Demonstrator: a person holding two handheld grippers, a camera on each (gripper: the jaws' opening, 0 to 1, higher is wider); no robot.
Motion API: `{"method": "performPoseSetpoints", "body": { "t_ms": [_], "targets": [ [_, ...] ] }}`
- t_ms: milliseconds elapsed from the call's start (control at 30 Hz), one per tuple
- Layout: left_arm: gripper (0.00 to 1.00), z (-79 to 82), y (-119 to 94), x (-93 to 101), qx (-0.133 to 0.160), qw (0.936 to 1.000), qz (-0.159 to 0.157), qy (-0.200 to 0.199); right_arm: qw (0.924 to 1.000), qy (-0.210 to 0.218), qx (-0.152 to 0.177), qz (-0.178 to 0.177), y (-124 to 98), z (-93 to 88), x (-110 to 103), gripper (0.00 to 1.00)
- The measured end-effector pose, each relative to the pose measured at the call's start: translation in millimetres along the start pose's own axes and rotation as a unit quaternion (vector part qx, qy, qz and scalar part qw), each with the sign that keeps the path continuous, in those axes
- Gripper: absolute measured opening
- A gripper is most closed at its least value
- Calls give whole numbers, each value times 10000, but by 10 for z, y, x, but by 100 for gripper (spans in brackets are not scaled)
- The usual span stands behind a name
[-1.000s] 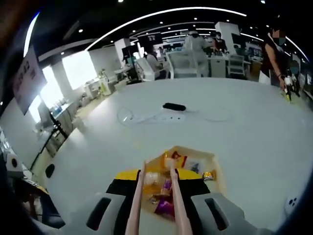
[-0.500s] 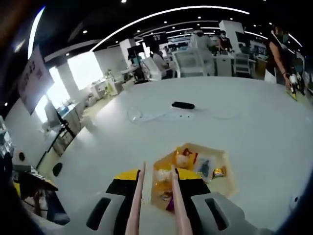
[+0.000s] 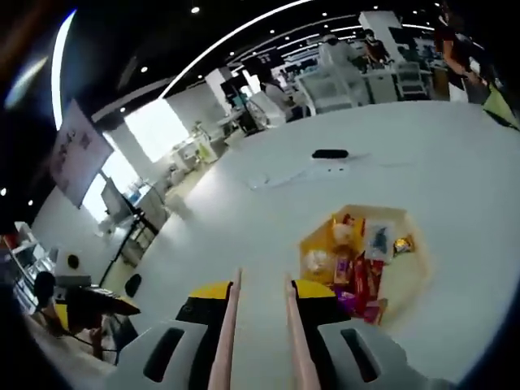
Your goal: Place the target food into the container with the food tongs after gripping and lifting it, then release it inside without dropping or visibly crushing the food.
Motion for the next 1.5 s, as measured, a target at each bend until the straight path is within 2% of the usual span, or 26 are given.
{"method": "performPoseSetpoints", "body": {
  "t_ms": [200, 267, 567, 700, 800, 867, 1100, 1200, 1333, 1500],
  "targets": [
    [71, -9, 17, -2, -35, 10000, -66, -27, 9998, 126, -31, 116, -20, -112, -120, 27],
    [71, -5, 22, -1, -43, 10000, -72, -17, 9992, 155, -135, 334, -31, -170, -192, 27],
    [71, -11, 63, 14, -9, 9999, -113, 22, 9941, 68, -232, 1056, -66, -180, -363, 28],
    [71, -32, 73, 36, -8, 9999, -133, 48, 9925, 75, -212, 1205, -72, -154, -376, 28],
    [79, -16, 78, 87, 241, 9992, -304, -51, 9903, 129, -177, 1370, -77, -143, -395, 28],
    [80, -3, 61, 109, 363, 9987, -329, -104, 9873, 121, -144, 1576, -83, -142, -439, 28],
    [73, 15, -38, 118, 466, 9985, -274, -17, 9784, 35, -61, 2067, -119, -121, -571, 28],
    [64, 38, -81, 112, 478, 9981, -394, -6, 9765, -75, -61, 2155, -134, -108, -601, 28],
    [63, 61, -109, 103, 457, 9983, -369, 41, 9728, -184, -68, 2307, -161, -102, -636, 28],
    [56, 99, -145, 111, 417, 9983, -354, 215, 9679, -266, -31, 2501, -191, -98, -726, 28]
  ]
}}
Point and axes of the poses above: the point that each gripper's makers call its tool centre point, and the gripper's own axes: y roughly forward along the fingers, x roughly to its right, z roughly out of its top, the point moved 10 cm from there along -y, roughly backward along the fingers, and after that the axes turned 9 degrees about -z, right-handed, at the moved point
